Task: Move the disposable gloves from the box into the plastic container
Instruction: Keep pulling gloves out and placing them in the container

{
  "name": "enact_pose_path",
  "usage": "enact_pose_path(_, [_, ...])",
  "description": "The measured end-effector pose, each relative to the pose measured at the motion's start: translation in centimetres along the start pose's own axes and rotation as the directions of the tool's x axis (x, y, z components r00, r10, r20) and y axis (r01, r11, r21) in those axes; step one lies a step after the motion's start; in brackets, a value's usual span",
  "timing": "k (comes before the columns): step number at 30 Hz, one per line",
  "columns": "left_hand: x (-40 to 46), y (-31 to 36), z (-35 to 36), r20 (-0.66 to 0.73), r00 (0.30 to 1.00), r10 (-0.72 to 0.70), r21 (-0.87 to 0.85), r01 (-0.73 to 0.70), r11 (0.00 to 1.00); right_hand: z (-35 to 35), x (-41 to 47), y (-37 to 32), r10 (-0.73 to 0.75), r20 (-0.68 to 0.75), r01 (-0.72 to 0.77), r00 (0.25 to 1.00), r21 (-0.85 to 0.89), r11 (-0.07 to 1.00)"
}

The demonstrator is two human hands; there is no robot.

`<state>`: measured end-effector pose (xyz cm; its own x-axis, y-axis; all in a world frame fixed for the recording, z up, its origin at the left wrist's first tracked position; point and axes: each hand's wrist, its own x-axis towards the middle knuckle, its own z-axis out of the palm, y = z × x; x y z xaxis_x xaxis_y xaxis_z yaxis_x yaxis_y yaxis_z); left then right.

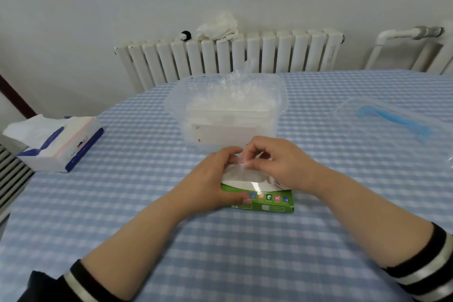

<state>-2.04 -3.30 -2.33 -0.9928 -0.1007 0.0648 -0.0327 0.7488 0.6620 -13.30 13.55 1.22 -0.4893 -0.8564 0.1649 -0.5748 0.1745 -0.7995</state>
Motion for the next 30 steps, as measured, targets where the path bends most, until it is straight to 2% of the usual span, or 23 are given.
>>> enact_pose_path(5, [0.3,-0.2,-0.4,-0.003,0.999,-0.041,-0.031,0.041,0.999,0.5,-0.2,-0.8,-0.049,-0.153,0.081,0.987,0.208,0.975])
enact_pose_path(8, [0.1,-0.1,-0.3,0.011,0.999,-0.041,0.002,0.041,0.999,-0.3,0.0,-2.1,-0.039,-0.275,0.171,0.961,0.475,0.863])
enact_pose_path(9, [0.1,-0.1,-0.3,0.009,0.999,-0.043,0.009,0.043,0.999,-1.0,0.0,-2.7,-0.044,-0.322,0.210,0.946,0.504,0.838])
enact_pose_path(11, [0.1,-0.1,-0.2,0.007,0.999,-0.053,-0.018,0.053,0.998,-2.0,0.1,-3.2,-0.076,-0.338,0.218,0.938,0.405,0.888])
enact_pose_path(12, [0.1,-0.1,-0.3,0.009,0.998,-0.061,-0.035,0.062,0.997,-2.2,0.0,-3.1,-0.073,-0.288,0.162,0.955,0.299,0.941])
enact_pose_path(14, [0.1,-0.1,-0.3,0.015,0.997,-0.073,-0.065,0.074,0.995,-1.7,-0.4,-2.5,0.048,-0.101,-0.045,0.994,0.030,0.999])
enact_pose_path(16, [0.0,0.0,-0.4,0.017,0.997,-0.080,-0.088,0.081,0.993,-0.6,-0.5,-1.9,0.193,0.068,-0.170,0.979,-0.257,0.951])
enact_pose_path(17, [0.0,0.1,-0.4,0.017,0.997,-0.079,-0.093,0.080,0.992,-0.2,-0.4,-1.6,0.216,0.103,-0.173,0.971,-0.320,0.931])
enact_pose_path(18, [-0.1,0.2,-0.4,0.016,0.997,-0.074,-0.106,0.075,0.992,0.0,-0.2,-1.2,0.201,0.111,-0.160,0.973,-0.302,0.940])
enact_pose_path(21, [0.1,0.2,-0.4,0.022,0.998,-0.064,-0.142,0.066,0.988,0.1,0.1,-1.1,0.122,0.006,-0.122,0.992,-0.001,0.992])
enact_pose_path(26, [0.2,0.0,-0.6,0.014,0.998,-0.059,-0.152,0.060,0.987,0.9,-0.1,-1.4,-0.016,-0.167,0.061,0.986,0.270,0.961])
enact_pose_path(27, [0.2,0.0,-0.6,0.017,0.998,-0.065,-0.139,0.067,0.988,0.7,-0.1,-1.8,-0.026,-0.231,0.113,0.973,0.372,0.921])
enact_pose_path(29, [0.1,0.2,-0.5,0.029,0.997,-0.071,-0.090,0.073,0.993,-0.4,0.2,-2.8,0.027,-0.362,0.218,0.932,0.616,0.757])
enact_pose_path(30, [0.0,0.4,-0.4,0.033,0.997,-0.068,-0.060,0.070,0.996,-1.2,0.3,-3.3,0.054,-0.422,0.273,0.905,0.673,0.688])
